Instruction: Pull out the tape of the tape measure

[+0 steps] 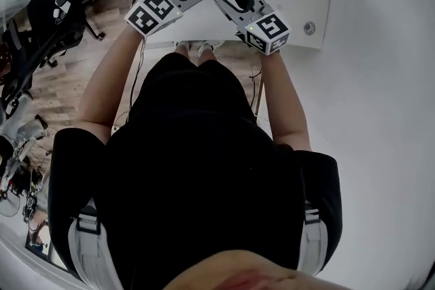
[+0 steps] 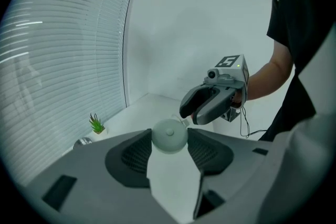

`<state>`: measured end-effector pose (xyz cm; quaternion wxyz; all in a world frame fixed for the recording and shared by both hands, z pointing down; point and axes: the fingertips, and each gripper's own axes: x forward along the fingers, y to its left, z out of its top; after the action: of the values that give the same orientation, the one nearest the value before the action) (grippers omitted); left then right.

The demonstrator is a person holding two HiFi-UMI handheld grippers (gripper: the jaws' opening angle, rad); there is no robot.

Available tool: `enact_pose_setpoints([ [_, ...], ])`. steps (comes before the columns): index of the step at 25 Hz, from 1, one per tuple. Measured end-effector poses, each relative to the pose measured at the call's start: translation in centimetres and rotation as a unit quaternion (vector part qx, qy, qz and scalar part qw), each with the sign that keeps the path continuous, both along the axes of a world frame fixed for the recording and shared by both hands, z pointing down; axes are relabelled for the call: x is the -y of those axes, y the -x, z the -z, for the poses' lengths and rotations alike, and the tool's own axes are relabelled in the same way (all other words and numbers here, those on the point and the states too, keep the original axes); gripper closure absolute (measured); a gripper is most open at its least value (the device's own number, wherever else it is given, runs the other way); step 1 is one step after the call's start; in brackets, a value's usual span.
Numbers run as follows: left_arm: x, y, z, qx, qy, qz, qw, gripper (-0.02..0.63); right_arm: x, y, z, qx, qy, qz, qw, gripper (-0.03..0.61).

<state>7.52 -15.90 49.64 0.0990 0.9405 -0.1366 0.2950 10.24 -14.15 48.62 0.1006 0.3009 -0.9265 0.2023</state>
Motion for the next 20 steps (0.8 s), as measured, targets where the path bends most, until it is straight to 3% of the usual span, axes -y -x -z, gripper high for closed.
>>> enact_pose_setpoints([
  [13, -0.3, 0.0, 2.1, 0.003, -0.021, 0.005, 0.9998, 0.390, 0.2, 1.0, 1.4, 0.010, 0.012, 0.029, 0.999, 0.493],
  [20, -0.3, -0.1, 2.7, 0.003, -0.024, 0.003, 0.9997, 0.389, 0.1, 1.5, 1.8, 0.012, 0.014, 0.044, 0.999, 0.545],
])
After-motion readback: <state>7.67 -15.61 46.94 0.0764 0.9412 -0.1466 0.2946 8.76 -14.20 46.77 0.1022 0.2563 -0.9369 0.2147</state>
